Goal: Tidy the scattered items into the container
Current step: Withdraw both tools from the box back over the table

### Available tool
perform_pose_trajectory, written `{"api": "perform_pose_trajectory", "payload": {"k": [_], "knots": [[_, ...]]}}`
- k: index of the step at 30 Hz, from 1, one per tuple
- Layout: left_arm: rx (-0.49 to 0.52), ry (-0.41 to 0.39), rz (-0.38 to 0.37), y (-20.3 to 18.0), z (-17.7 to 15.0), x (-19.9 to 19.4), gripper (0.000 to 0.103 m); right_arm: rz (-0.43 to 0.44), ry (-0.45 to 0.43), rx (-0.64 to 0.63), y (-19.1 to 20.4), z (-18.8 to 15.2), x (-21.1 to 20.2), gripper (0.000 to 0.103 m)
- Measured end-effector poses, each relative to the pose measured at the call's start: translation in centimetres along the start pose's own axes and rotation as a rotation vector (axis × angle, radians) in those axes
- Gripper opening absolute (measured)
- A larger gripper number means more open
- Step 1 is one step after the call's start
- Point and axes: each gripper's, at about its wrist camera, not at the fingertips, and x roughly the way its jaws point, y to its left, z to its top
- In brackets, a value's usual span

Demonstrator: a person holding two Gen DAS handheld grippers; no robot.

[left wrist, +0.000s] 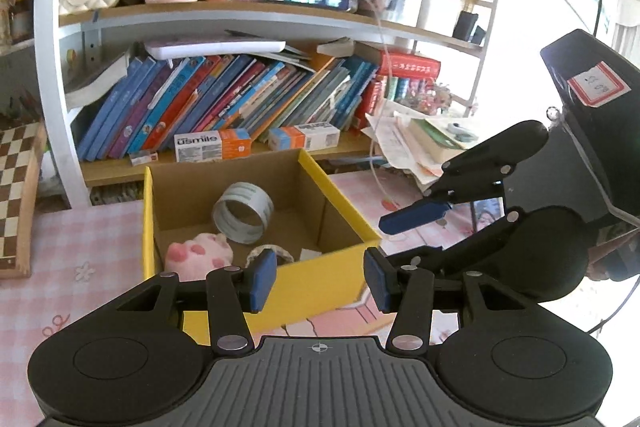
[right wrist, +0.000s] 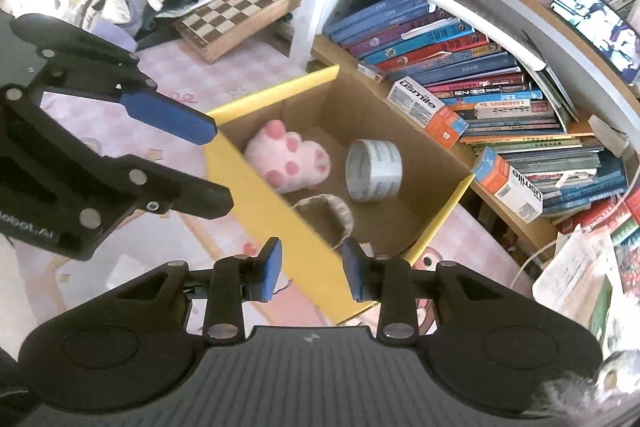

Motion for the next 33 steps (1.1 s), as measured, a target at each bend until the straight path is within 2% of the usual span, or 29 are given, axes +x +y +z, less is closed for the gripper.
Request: {"api": "perform_pose_trajectory", "payload": {"k": [2,5,11,22,27,33], "knots": [[0.017,-0.009,0.002,-0.6,-0.5,-1.1,0.050,-0.001,-0.011,0.012,1.0,-0.6,-1.0,0.033],[0.043,-0.026,0.015,-1.3,-1.4,-2.8,0.059,0.002,-0.033,0.036,2.5,-1.5,-2.4,0.033],[0.084,-0.045,0.045,-1.9,-3.6,-5.7,0.065,0.008,-0.082,0.109,5.1,-3.3,-4.3,0.039],[-0.035,-0.018,0.106,-0.7,-9.1,-8.5,0.071,-0.070,-0.135,0.335,9.0,-8.3,-5.4,0.054],[-0.041,-0.005,0.149,-0.8,-11.2,-8.8,0.071,-0.107,-0.127,0.429,10.7,-10.6,-5.2,0.057],[-0.042,0.034,0.162,-1.4,-13.7,-8.7,0.072,-0.145,-0.106,0.476,12.6,-12.6,-4.7,0.061]]}}
